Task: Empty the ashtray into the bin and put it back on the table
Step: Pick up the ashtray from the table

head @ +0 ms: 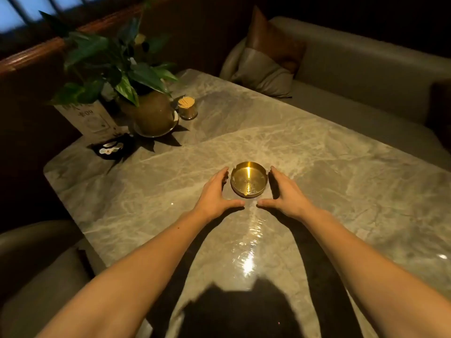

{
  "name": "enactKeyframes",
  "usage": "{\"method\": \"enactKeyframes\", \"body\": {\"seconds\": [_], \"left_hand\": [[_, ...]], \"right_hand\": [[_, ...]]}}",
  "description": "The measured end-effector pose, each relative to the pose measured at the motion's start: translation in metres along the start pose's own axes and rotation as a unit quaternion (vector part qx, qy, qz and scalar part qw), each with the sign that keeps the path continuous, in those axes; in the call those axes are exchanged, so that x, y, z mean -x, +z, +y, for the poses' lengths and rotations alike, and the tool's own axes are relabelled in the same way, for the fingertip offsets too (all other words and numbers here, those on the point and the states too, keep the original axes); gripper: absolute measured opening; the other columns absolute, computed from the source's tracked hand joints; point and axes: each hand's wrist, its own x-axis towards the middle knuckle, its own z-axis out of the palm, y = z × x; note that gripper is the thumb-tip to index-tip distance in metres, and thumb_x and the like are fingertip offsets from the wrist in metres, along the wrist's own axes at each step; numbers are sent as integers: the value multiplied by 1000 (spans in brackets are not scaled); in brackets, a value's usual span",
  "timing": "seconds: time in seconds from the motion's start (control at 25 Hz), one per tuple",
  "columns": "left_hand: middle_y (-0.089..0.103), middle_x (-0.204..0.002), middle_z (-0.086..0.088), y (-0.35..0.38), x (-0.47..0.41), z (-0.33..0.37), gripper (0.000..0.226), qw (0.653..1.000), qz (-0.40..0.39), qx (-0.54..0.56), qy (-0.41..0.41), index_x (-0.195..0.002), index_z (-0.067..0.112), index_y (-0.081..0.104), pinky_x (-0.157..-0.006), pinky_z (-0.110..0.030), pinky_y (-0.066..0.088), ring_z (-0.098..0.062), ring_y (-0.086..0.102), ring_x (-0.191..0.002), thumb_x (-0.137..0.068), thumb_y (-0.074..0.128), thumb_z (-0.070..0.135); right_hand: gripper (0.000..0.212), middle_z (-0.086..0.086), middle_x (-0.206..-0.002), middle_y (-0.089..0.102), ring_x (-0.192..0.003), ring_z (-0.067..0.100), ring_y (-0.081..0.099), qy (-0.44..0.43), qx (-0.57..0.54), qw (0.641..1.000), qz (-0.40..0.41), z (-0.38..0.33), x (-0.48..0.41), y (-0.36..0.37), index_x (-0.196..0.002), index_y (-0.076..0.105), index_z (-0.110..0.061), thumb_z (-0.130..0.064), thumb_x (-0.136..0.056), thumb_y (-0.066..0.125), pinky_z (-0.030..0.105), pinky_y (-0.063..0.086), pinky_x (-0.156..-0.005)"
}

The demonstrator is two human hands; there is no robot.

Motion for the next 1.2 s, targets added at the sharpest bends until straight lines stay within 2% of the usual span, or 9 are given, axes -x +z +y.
{"method": "enactKeyframes", "body": {"seconds": [0.08, 0.24, 0.36, 0.48, 0.52, 0.72, 0.88, 1.0, 1.2], "left_hand": [[45, -150, -6, 9, -8, 2, 113, 1000, 0, 4, 20, -151, 13, 31, -112, -32, 40, -19, 48, -135, -58, 93, 32], [56, -138, -6, 18, -13, 0, 98, 999, 36, 17, 17, -143, 12, 44, -106, -28, 45, -17, 55, -125, -60, 93, 27], [56, -138, -4, 20, -12, 3, 98, 998, 52, 36, 22, -143, 15, 46, -103, -22, 44, -16, 55, -124, -58, 93, 28], [54, -138, 1, 24, -8, 17, 96, 996, 58, 43, 47, -141, 21, 47, -104, -25, 45, -12, 55, -122, -58, 92, 33], [54, -137, 4, 26, -6, 24, 95, 996, 55, 40, 63, -141, 23, 47, -103, -24, 45, -11, 54, -120, -58, 92, 34], [55, -128, 16, 58, 9, 82, 90, 988, 7, 68, 141, -137, 34, 48, -100, -15, 43, -1, 55, -118, -58, 89, 41], [54, -128, 22, 118, 31, 143, 86, 976, -37, 89, 195, -136, 36, 48, -97, -7, 42, 10, 53, -117, -61, 89, 39], [55, -130, 19, 172, 53, 184, 88, 968, -78, 109, 212, -137, 34, 48, -100, -10, 43, 5, 54, -120, -58, 84, 49], [54, -138, 21, 264, 86, 226, 98, 951, -160, 159, 211, -140, 34, 44, -105, -16, 43, 1, 52, -129, -55, 90, 46]], "right_hand": [[111, 10, -159, 26, -146, 26, 24, -11, -15, 1000, 14, 6, -4, 2, -153, 15, -12, -44, -70, 82, 38, 23, -117], [94, 10, -152, 41, -140, 28, 36, -25, -30, 998, 44, 6, -9, 12, -150, 27, -13, -37, -75, 79, 39, 30, -115], [85, 9, -144, 50, -134, 28, 43, -42, -54, 994, 83, 5, -5, 11, -146, 36, -15, -33, -76, 79, 32, 33, -108], [88, 8, -144, 50, -133, 22, 45, -27, -99, 988, 113, 8, 11, 1, -146, 36, -13, -33, -74, 81, 35, 37, -110], [88, 7, -142, 51, -130, 18, 47, -24, -120, 984, 128, 10, 20, -5, -146, 36, -12, -33, -73, 82, 32, 38, -107], [77, -12, -127, 51, -116, -1, 50, -30, -200, 959, 199, 38, 88, -51, -138, 47, -25, -37, -71, 82, 12, 37, -96], [69, -12, -126, 52, -115, 0, 53, -9, -214, 945, 248, 82, 160, -100, -132, 50, -33, -36, -71, 82, 15, 43, -96], [68, -18, -127, 53, -115, -4, 52, 24, -218, 940, 261, 119, 219, -130, -129, 49, -37, -37, -70, 82, 19, 45, -95], [81, -27, -121, 52, -109, -13, 52, 97, -268, 912, 294, 179, 308, -155, -127, 44, -46, -38, -59, 86, 9, 47, -82]]}}
